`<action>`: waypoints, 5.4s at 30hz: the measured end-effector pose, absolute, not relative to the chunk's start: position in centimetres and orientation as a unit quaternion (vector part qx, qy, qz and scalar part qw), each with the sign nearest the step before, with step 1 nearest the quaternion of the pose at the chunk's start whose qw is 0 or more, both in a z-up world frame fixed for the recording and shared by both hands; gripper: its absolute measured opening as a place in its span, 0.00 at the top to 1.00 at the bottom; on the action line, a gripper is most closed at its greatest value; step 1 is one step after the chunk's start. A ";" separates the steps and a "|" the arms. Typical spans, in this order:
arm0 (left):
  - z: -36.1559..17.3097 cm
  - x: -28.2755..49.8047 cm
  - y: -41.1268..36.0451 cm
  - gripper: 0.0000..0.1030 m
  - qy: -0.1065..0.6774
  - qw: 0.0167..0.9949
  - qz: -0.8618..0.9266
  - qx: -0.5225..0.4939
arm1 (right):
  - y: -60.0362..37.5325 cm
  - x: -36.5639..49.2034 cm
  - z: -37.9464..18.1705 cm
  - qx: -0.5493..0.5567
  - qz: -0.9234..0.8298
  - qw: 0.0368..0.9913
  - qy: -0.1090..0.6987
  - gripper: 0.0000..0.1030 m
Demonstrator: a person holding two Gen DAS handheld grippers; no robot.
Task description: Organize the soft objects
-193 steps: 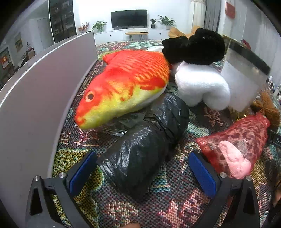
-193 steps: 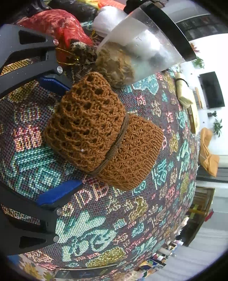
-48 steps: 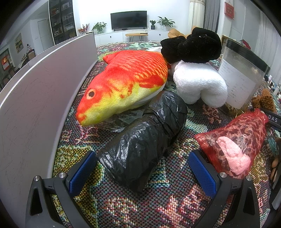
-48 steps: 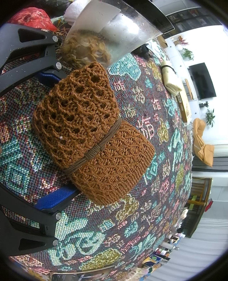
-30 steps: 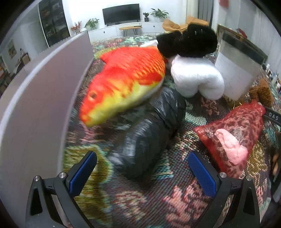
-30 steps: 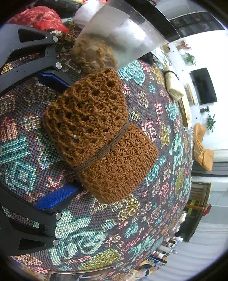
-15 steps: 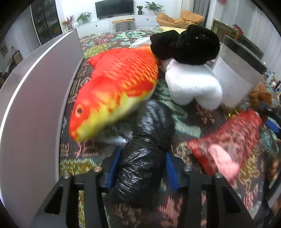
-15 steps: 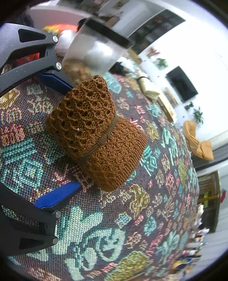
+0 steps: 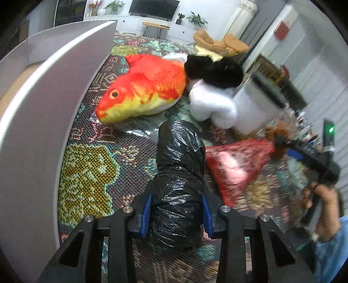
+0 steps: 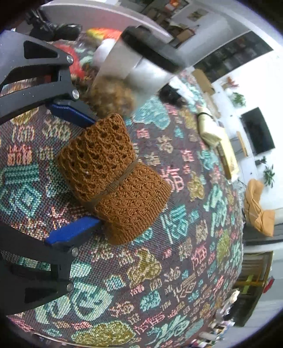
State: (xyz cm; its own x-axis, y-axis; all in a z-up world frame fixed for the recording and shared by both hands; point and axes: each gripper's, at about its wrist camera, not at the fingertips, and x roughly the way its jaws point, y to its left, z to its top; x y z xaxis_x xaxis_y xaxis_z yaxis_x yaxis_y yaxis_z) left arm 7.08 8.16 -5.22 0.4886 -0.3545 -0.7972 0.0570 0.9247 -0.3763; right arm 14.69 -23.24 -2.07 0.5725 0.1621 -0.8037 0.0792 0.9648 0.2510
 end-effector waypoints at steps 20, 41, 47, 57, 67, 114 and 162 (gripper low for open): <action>5.8 -1.7 28.0 0.63 0.404 0.902 0.051 -0.141 | 3.2 4.7 15.7 0.069 0.391 0.850 0.346 0.25; 3.5 -4.0 28.0 0.16 0.382 0.897 0.089 -0.202 | 2.6 7.3 1.9 0.075 0.297 0.820 0.484 0.16; 5.5 -3.0 21.7 0.16 0.383 0.909 0.013 -0.162 | -2.8 7.6 -3.5 0.106 0.232 0.805 0.535 0.16; 6.0 -3.0 13.1 0.16 0.405 0.905 -0.083 -0.104 | -14.5 9.5 -4.4 0.162 0.079 0.842 0.508 0.16; -0.1 0.7 4.4 0.16 0.450 0.882 -0.132 -0.049 | -17.8 12.9 -3.6 0.102 0.011 0.875 0.474 0.16; -7.7 8.0 3.8 0.00 0.448 0.891 -0.066 0.026 | -14.4 9.9 -5.3 0.038 -0.060 0.885 0.460 0.05; -4.6 7.5 4.6 0.00 0.448 0.892 -0.059 0.030 | -14.4 9.9 -5.3 0.038 -0.061 0.885 0.459 0.05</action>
State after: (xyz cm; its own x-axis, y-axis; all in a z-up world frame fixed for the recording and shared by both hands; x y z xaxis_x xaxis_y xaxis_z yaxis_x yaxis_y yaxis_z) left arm 7.48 4.64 -4.63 0.5919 -0.0787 -0.8021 0.1324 0.9912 0.0004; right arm 9.94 -14.39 -5.30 0.5703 -0.0733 -0.8182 0.1428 0.9897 0.0109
